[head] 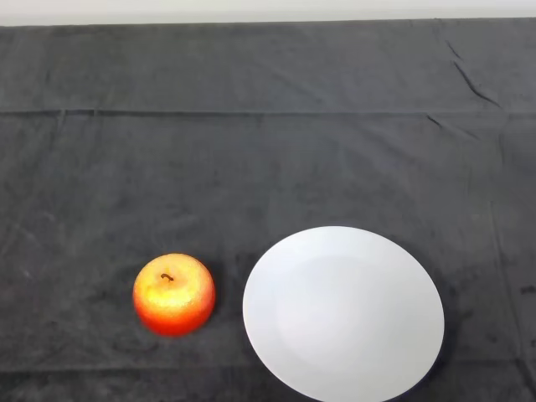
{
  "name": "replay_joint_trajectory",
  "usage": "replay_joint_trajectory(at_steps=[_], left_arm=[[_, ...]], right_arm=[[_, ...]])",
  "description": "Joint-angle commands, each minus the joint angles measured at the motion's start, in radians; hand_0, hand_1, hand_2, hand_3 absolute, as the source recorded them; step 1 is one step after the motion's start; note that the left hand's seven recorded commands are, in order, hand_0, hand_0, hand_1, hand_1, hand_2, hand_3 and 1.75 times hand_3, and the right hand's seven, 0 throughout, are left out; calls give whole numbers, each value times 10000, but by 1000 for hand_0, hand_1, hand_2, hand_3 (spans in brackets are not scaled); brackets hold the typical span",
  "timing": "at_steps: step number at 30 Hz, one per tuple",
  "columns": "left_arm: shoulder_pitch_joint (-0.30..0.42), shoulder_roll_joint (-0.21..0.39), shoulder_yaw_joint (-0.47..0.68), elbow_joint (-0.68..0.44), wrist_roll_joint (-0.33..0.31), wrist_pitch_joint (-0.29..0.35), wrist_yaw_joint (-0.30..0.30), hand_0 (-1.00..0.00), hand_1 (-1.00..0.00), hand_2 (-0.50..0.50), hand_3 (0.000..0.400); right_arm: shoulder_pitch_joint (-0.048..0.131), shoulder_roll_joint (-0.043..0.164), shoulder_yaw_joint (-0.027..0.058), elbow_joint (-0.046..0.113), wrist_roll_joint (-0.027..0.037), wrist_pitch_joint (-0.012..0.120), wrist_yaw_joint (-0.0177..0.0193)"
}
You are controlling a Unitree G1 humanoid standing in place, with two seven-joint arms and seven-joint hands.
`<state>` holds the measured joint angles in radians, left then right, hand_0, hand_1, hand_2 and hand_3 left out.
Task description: Move the apple to the plate
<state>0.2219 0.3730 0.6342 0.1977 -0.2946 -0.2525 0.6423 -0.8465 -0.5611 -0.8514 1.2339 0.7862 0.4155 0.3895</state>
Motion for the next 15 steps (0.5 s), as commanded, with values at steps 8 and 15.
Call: replay_joint_trajectory(at_steps=[8,15], left_arm=[[281,337,-367,-1088,444,605,238,0,0,0,0],[302,368,-586,-1539,628,978,261,0,0,0,0]], right_arm=[[214,-67,-95,-266,277,13,-53],[218,-64,-93,-275,278,13,-56]])
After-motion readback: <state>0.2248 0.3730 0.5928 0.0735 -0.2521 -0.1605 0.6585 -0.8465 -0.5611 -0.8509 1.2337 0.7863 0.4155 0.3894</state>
